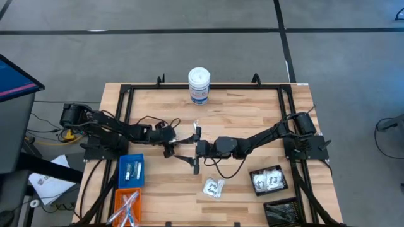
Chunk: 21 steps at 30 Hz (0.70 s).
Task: Pick & Place Travel size toiletries
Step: Put the silver nail clipper into the blue bin
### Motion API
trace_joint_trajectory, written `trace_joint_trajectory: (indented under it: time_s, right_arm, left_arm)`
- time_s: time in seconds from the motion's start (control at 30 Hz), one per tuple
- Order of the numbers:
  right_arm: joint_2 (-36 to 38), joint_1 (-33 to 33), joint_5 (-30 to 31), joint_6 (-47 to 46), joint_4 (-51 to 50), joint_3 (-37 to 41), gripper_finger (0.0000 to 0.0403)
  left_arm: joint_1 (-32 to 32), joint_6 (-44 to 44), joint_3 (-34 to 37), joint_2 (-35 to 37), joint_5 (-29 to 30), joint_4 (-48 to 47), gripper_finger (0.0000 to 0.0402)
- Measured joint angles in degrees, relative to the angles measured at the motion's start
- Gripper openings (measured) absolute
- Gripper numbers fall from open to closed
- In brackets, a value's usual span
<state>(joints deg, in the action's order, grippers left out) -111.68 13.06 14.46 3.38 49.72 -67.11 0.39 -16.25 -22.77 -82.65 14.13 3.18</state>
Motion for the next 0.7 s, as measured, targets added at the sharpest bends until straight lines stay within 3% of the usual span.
trace_joint_trajectory:
  time_s: [0.17, 0.43, 0.7]
  right_arm:
    - [0.0, 0.0, 0.0, 0.0, 0.01, 0.0, 0.0255]
    - [0.0, 0.0, 0.0, 0.0, -0.01, 0.0, 0.0255]
    - [0.0, 0.0, 0.0, 0.0, 0.01, 0.0, 0.0255]
  left_arm:
    - [-0.65, 0.81, 0.12, -0.07, -0.06, 1.49, 0.0176]
    - [-0.73, 0.05, 0.19, -0.09, 0.42, 1.53, 0.0049]
    - [-0.85, -4.8, 0.24, 0.68, 1.14, 1.74, 0.0044]
